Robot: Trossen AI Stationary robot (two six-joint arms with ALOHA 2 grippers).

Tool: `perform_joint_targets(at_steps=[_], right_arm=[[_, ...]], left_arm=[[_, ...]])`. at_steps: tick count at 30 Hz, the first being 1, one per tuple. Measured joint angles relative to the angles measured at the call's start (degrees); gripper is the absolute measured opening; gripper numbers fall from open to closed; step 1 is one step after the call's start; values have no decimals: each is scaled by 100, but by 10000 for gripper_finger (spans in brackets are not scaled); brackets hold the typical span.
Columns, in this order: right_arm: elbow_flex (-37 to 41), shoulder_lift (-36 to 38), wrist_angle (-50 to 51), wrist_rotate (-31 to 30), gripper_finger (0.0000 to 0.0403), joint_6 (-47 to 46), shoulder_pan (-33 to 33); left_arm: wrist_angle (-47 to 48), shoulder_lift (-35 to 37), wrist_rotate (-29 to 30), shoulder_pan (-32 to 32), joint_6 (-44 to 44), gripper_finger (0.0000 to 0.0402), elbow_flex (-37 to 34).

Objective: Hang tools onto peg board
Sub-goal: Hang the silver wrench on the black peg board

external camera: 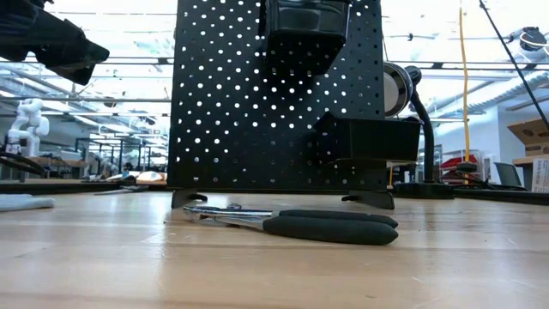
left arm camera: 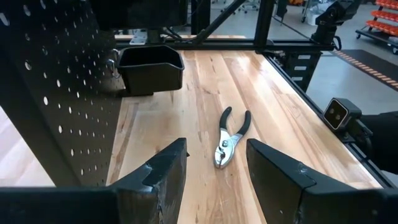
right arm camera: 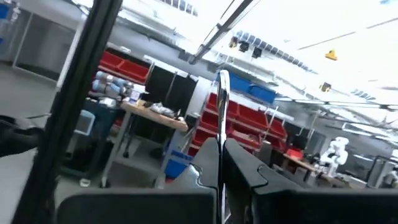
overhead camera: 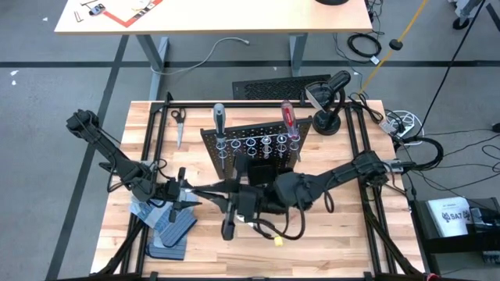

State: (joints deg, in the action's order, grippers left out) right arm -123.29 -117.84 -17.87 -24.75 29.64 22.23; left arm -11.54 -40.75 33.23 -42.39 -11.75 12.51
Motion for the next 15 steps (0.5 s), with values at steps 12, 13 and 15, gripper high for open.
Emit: perform_joint_targets(at_steps=[12,13,15], right_arm=[[0,4,-1266,-1549,0,1079,-119],[0,3,-1333,-1732,0,1167,-113],[0,6,-1377,-1870,0,1196,-85]], left_arm=[[3,0,0,0,-15,175,1],[3,0,-2,0,-15,175,0],[3,0,-1,0,-15,175,2]])
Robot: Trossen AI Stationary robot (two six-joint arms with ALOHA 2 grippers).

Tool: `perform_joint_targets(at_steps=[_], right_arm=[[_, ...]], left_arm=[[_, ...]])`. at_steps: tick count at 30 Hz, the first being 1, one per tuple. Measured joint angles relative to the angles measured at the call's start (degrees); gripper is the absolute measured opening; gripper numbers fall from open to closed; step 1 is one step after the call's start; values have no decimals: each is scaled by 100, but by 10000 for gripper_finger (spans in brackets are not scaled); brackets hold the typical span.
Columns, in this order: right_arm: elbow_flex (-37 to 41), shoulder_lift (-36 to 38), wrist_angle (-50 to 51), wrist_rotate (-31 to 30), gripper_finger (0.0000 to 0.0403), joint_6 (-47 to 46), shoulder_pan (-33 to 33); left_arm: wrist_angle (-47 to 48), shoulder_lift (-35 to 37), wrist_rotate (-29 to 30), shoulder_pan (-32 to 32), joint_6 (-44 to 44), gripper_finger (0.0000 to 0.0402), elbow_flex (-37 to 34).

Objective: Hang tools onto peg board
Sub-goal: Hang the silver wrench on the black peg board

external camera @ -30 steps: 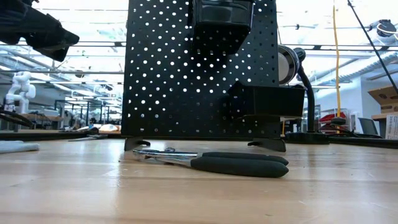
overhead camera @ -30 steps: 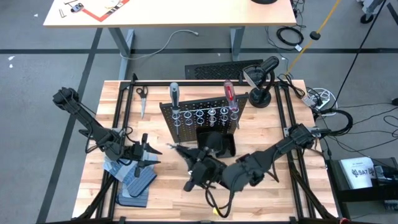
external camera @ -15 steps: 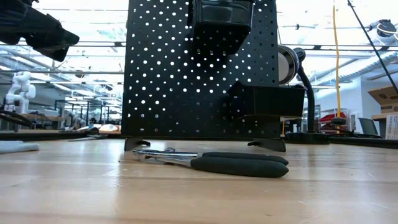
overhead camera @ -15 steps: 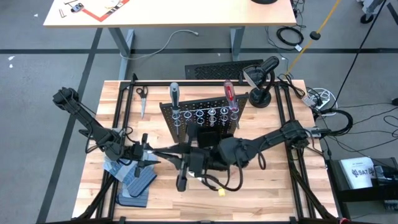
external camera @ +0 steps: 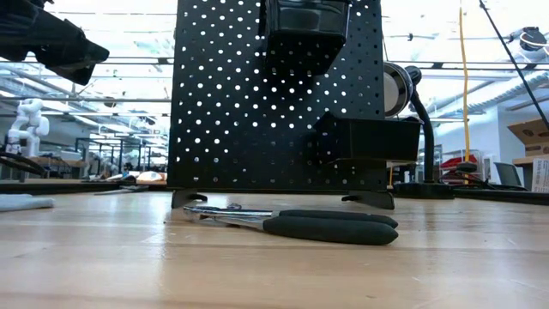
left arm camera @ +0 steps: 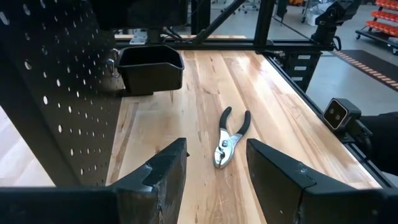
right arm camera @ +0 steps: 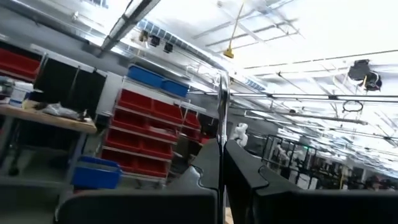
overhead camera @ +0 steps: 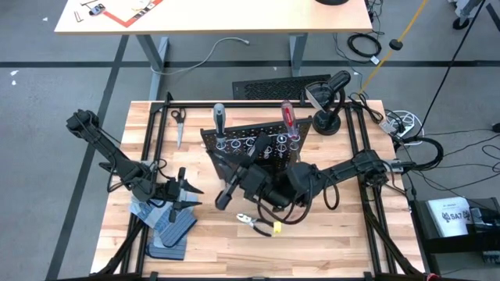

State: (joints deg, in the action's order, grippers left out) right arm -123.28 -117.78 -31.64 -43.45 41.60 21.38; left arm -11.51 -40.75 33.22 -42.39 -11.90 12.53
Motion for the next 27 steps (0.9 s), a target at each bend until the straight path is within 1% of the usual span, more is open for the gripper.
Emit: perform_joint_targets(at_steps=[2,5,10,13,19,20,21,24,27], right_arm=[[0,0,-21,-108,0,3,21],[0,-2,-297,-651,0,166,88],[295,7,-1246,-949,0,758,237],[682,3,-2383,-1306,0,1497,352],[1742,3,-5656,-1520,0,3240,576],[1885,7,-5836,-1554,0,3413,604],[1993,65,-5789,-1582,0,3501,621],[2169,223,-5620,-1669,0,3119,617],[2177,405,-5404,-1660,0,2967,607]], left_arm=[[0,0,0,0,-1,175,0],[5,0,-1,0,-101,175,0],[7,0,-42,0,-133,175,0],[3,0,-135,0,-151,175,0],[4,0,-169,-1,-190,175,0],[4,-2,-167,-2,-190,175,0],[3,-2,-168,0,-187,175,0],[-5,-12,-100,-2,-110,175,2],[-8,-11,10,0,-91,175,2]])
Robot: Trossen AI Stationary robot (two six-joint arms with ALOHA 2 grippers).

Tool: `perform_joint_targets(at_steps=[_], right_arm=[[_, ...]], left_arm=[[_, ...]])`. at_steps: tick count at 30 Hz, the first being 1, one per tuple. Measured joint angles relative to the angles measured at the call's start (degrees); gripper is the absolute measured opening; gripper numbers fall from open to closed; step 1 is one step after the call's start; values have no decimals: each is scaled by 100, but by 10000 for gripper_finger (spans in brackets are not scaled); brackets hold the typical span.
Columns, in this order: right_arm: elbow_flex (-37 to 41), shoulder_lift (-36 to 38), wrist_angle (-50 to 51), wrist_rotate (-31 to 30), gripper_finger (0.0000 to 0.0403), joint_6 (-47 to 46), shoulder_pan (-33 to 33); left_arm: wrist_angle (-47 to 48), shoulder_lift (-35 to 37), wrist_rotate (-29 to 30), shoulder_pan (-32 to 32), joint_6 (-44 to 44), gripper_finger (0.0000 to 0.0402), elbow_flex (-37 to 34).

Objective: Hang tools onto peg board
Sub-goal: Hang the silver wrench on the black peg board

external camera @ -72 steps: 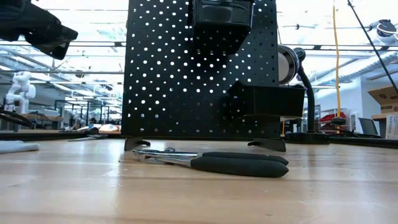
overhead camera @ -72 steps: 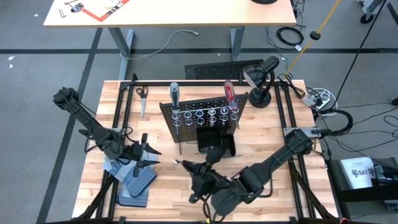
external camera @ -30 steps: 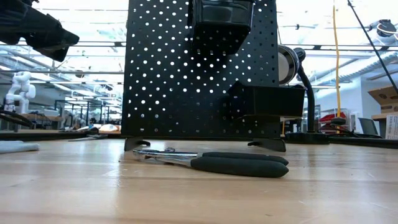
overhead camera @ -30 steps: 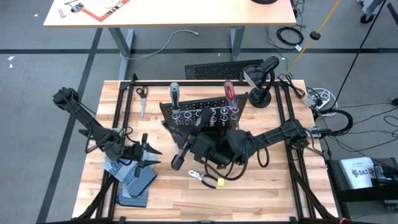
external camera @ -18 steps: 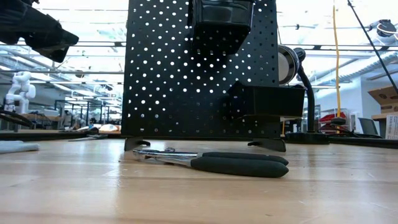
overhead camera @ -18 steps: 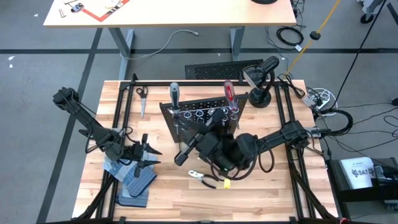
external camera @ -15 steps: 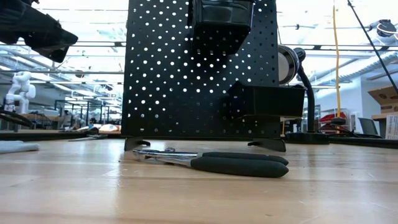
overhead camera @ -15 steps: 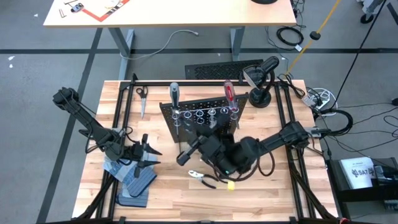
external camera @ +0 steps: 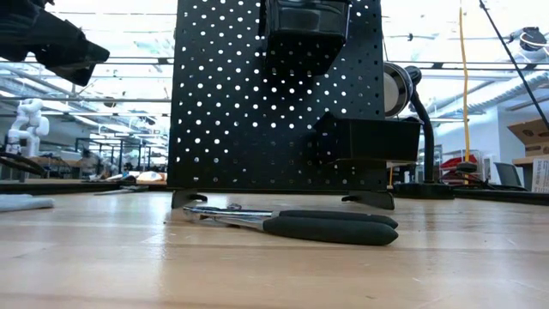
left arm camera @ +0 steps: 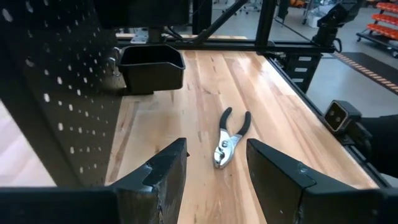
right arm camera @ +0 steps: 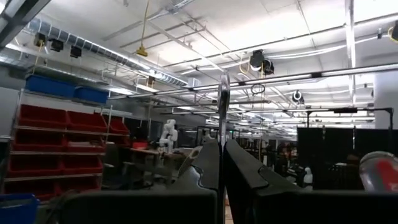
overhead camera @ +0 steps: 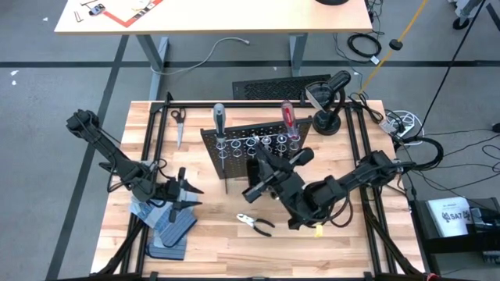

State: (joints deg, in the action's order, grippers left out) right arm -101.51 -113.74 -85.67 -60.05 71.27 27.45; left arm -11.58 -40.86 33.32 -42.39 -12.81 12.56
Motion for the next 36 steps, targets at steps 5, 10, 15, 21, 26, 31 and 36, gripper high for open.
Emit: perform_joint_targets(at_steps=[5,10,15,21,26,31,36], right_arm=[[0,196,706,-21,0,-432,-132],[0,282,1535,-40,0,-1115,-393],[0,271,2340,346,0,-1894,-526],[0,314,2406,299,0,-1966,-617],[0,540,2499,294,0,-2006,-608],[0,648,2966,295,0,-2288,-606],[0,683,3124,306,0,-2477,-613]], left_arm=[[5,0,107,4,65,175,0],[10,0,125,4,113,175,0],[24,-2,59,4,113,175,0],[51,-2,12,4,111,175,0],[54,-2,-8,4,111,175,0],[56,-2,-8,4,111,175,0],[56,-2,-8,4,109,175,0]])
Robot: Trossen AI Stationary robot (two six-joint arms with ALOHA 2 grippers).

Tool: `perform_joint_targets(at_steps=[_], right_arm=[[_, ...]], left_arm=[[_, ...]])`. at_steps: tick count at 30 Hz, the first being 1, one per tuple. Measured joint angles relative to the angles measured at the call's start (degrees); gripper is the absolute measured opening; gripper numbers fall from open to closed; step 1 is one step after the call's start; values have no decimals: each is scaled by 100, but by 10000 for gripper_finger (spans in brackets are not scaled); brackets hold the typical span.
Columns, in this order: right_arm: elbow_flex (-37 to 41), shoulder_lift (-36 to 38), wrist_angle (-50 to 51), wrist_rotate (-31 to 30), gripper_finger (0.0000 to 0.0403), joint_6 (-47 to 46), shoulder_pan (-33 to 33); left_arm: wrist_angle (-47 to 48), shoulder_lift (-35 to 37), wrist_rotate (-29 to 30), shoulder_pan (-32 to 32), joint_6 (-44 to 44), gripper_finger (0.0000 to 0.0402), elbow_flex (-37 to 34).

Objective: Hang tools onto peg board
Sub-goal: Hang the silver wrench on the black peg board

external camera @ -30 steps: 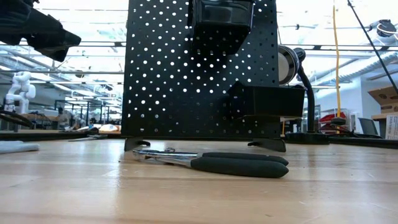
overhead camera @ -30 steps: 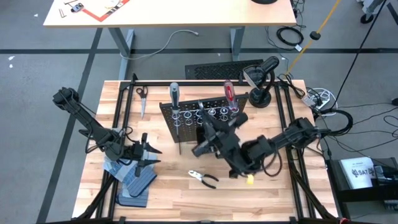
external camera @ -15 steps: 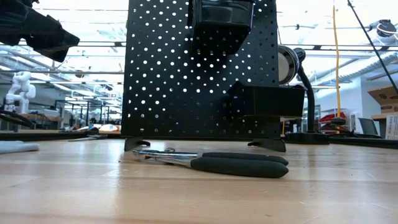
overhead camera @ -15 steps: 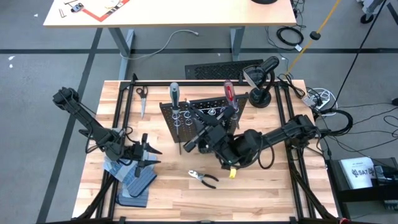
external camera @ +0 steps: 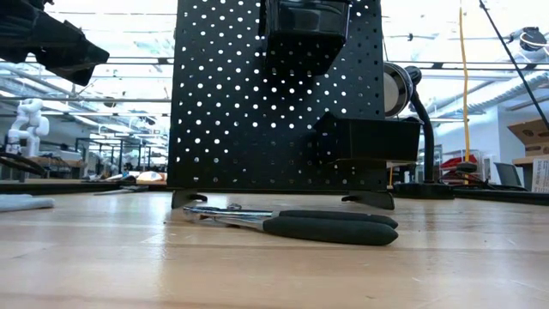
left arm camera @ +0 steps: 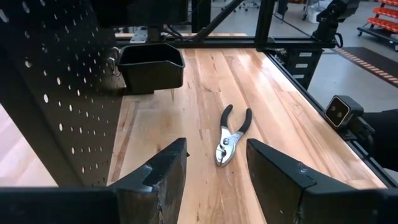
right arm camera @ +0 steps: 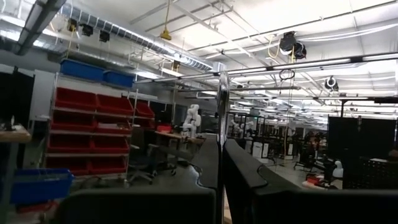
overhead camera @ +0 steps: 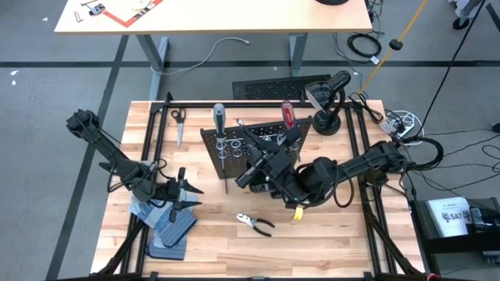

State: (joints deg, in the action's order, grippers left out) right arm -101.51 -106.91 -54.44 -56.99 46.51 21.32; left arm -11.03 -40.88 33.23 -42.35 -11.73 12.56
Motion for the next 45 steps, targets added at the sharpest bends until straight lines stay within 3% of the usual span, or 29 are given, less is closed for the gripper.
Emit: perform_joint_targets(at_steps=[13,22,45], right_arm=[[0,-3,320,-151,0,-577,-204],[45,-5,586,-600,0,-973,-326],[424,-14,59,-1364,0,-100,-28]], left_arm=[[-2,1,0,0,-3,175,0],[21,2,0,0,-107,175,0],[107,0,0,0,-168,175,0]])
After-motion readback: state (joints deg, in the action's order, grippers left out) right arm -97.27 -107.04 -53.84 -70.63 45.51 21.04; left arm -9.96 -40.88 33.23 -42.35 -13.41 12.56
